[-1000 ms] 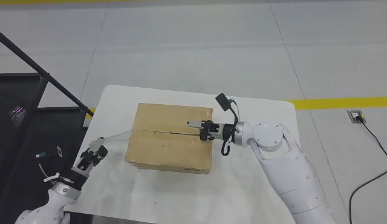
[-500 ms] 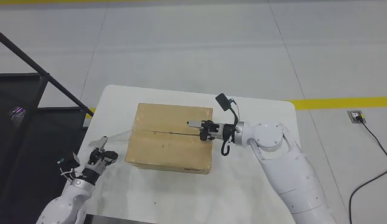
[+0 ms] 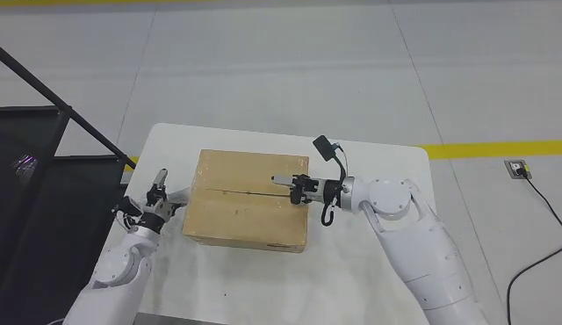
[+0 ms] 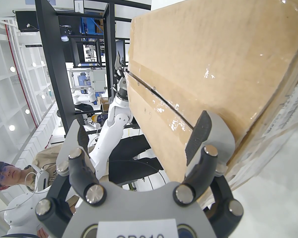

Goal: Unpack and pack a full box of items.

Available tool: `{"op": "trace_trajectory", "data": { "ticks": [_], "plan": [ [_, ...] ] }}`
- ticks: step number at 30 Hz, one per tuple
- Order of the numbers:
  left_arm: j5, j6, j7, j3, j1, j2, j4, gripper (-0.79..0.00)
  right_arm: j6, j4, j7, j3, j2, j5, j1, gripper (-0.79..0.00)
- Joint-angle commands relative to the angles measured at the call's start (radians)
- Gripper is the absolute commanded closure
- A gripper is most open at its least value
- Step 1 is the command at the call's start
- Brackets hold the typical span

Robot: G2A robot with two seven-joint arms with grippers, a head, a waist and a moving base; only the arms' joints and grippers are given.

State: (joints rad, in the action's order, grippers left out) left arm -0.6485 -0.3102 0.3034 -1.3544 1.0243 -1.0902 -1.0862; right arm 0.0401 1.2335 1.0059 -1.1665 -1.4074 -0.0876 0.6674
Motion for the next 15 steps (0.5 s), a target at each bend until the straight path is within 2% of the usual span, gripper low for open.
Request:
{"op": "trace_trajectory", "data": {
  "ticks": [1, 6, 15],
  "plan": [
    [0.024, -0.049, -0.012, -0.020, 0.013, 0.002, -0.020, -0.785, 0.000, 0.000, 0.000, 0.000, 0.000, 0.000, 0.000, -0.785],
    [0.195, -0.142, -0.099, -0.074, 0.086, 0.014, -0.140, -0.785, 0.000, 0.000, 0.000, 0.000, 0.000, 0.000, 0.000, -0.785],
    [0.358, -0.121, -0.184, -0.165, 0.223, 0.025, -0.404, -0.785, 0.000, 0.000, 0.000, 0.000, 0.000, 0.000, 0.000, -0.785]
  ]
}}
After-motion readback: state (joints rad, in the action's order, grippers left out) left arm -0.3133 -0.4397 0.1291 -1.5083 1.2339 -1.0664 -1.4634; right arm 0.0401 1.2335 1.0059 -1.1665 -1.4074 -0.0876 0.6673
